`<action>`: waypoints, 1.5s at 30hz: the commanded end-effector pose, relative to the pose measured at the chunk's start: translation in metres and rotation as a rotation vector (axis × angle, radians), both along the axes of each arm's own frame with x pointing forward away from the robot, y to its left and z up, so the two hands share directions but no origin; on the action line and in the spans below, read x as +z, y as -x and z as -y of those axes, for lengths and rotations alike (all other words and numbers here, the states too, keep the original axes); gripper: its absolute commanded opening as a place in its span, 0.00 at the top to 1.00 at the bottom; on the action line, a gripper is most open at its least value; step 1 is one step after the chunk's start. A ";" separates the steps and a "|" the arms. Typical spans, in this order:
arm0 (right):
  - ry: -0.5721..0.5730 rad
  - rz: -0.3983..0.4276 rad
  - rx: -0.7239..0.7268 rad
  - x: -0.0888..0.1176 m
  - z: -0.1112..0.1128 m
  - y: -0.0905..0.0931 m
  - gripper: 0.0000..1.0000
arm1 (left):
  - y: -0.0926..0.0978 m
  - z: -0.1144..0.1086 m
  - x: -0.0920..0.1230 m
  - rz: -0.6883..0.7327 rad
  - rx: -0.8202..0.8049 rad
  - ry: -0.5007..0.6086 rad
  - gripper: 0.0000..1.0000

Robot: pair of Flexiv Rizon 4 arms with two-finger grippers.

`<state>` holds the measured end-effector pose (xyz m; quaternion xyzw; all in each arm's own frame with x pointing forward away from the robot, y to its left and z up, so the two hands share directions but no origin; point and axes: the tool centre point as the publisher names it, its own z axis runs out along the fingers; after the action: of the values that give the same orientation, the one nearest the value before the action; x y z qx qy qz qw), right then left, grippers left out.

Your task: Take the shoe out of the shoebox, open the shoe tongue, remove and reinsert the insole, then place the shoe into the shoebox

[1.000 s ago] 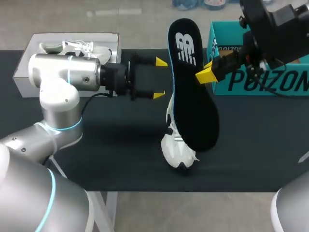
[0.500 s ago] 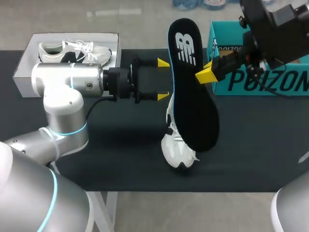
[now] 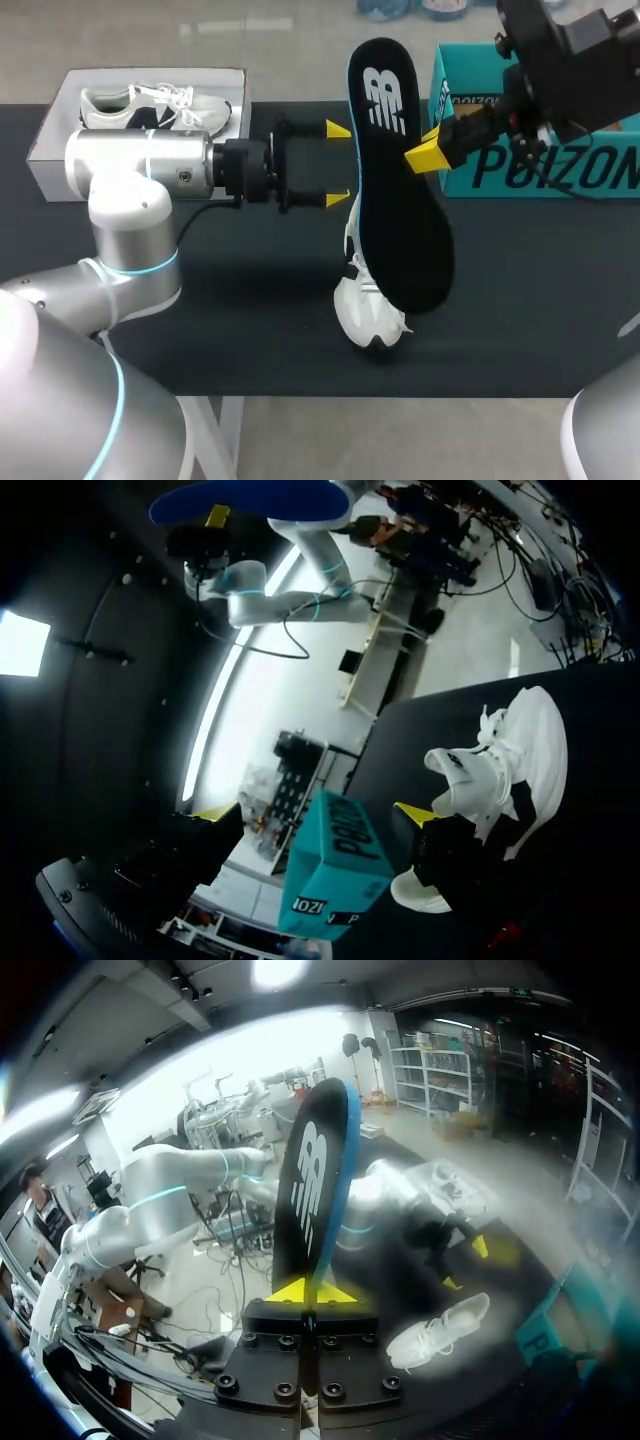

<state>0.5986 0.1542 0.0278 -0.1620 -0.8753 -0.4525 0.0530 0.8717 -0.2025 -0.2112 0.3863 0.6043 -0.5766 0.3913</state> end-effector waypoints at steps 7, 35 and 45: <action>-0.027 -0.173 0.025 -0.020 0.051 -0.059 1.00 | -0.001 0.001 -0.001 0.001 0.001 0.000 0.00; -0.002 -0.609 0.026 -0.125 0.104 -0.199 1.00 | 0.000 0.009 0.004 0.046 -0.009 -0.001 0.00; 0.051 -0.717 -0.030 -0.159 0.092 -0.239 1.00 | 0.007 0.019 0.015 0.149 -0.020 -0.015 0.00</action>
<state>0.8224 0.0553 -0.1245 -0.3398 -0.8082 -0.3639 0.3145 0.8659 -0.2181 -0.1990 0.4361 0.5715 -0.5492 0.4261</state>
